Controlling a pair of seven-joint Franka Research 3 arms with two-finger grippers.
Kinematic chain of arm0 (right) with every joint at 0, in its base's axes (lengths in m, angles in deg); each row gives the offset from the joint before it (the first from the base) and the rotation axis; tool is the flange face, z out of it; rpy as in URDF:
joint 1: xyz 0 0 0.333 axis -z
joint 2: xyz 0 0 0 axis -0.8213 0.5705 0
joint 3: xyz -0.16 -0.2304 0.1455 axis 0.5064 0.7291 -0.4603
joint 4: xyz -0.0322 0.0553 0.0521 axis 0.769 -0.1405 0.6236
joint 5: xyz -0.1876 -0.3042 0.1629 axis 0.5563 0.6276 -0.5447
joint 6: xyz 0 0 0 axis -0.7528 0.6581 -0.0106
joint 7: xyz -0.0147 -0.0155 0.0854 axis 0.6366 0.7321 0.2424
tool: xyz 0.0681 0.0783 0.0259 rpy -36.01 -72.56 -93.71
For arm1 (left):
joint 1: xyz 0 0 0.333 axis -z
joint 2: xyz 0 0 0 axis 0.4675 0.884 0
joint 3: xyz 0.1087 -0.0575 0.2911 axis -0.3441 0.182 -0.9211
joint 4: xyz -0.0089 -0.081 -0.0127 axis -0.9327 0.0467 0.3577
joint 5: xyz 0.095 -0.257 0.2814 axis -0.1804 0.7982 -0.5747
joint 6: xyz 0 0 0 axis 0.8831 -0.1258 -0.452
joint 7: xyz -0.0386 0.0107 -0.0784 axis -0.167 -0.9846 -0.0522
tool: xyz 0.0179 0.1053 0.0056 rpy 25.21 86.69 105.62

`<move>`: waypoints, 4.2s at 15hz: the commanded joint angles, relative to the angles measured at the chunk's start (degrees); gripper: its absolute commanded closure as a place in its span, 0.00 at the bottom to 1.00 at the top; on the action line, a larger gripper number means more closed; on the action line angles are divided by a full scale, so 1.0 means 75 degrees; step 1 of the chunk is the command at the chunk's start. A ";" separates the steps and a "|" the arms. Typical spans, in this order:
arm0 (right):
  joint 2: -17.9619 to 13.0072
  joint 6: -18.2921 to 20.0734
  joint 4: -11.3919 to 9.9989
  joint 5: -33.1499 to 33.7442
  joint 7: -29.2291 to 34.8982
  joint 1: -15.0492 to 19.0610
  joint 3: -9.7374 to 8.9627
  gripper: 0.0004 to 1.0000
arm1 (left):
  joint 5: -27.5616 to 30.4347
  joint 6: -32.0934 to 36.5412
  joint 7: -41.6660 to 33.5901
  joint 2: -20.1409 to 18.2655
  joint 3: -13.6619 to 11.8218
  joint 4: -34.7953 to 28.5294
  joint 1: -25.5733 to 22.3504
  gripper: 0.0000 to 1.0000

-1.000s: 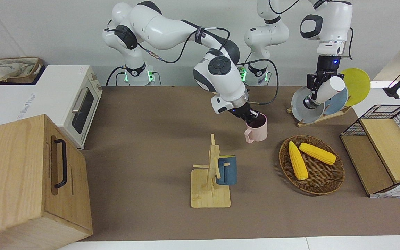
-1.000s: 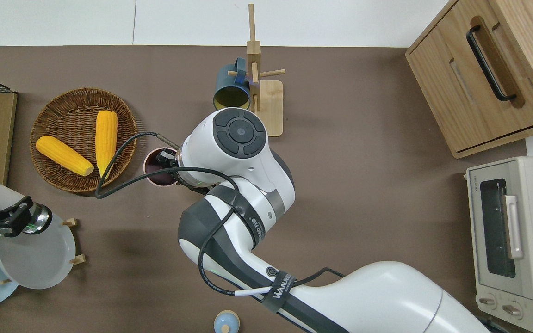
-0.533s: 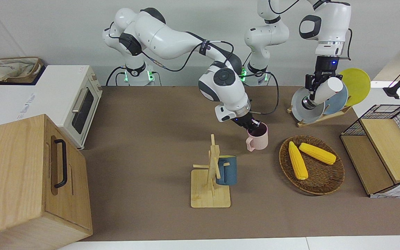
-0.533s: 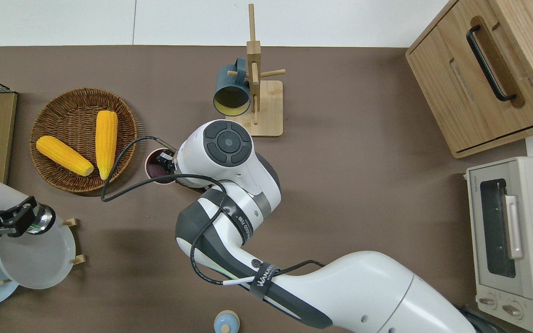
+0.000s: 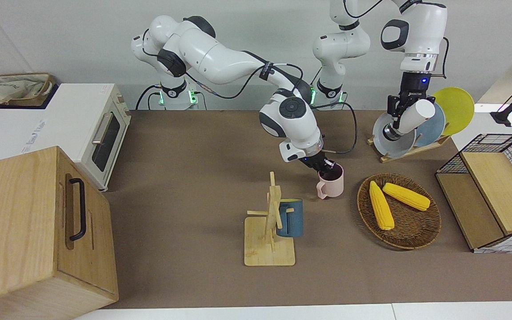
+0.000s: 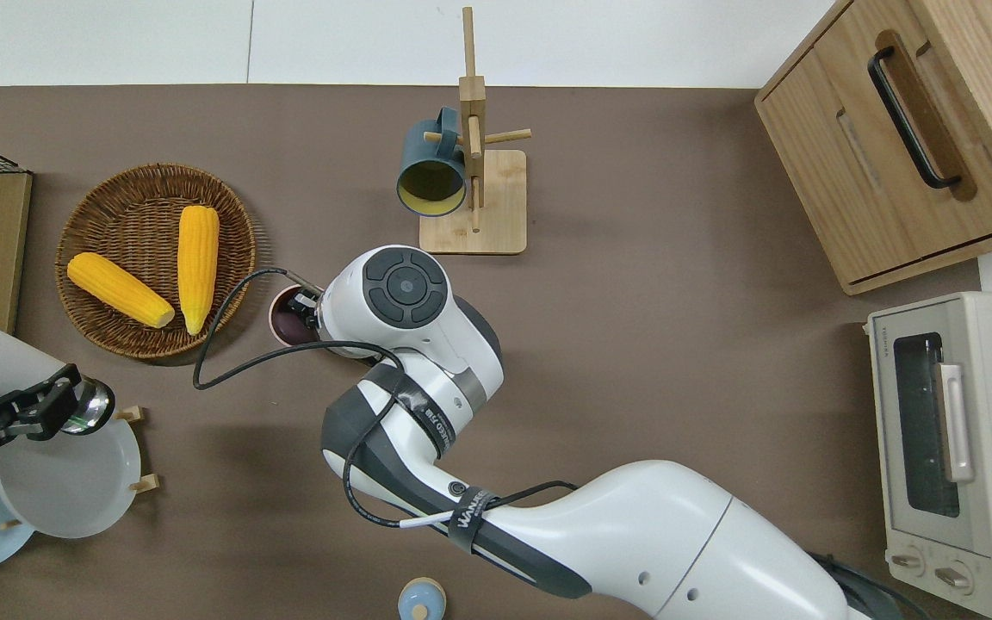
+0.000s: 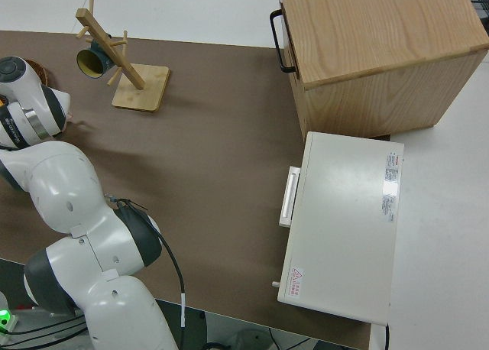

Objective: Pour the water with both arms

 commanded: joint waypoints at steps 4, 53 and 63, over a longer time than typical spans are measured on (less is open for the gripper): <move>0.0234 -0.0221 0.0256 0.0403 0.0359 -0.0167 -0.0056 1.00 | 0.0108 -0.0219 0.0079 -0.0247 -0.0023 -0.0123 0.0113 1.00; -0.2869 0.5215 0.0081 0.0427 -0.6455 0.1929 0.0551 0.01 | 0.0154 -0.0090 0.0231 -0.0012 0.0024 -0.0603 0.1507 1.00; -0.4944 0.5274 -0.1946 0.0159 -0.9928 0.3556 0.1573 0.01 | 0.0166 0.0062 0.0325 0.0069 0.0235 -0.0815 0.1988 1.00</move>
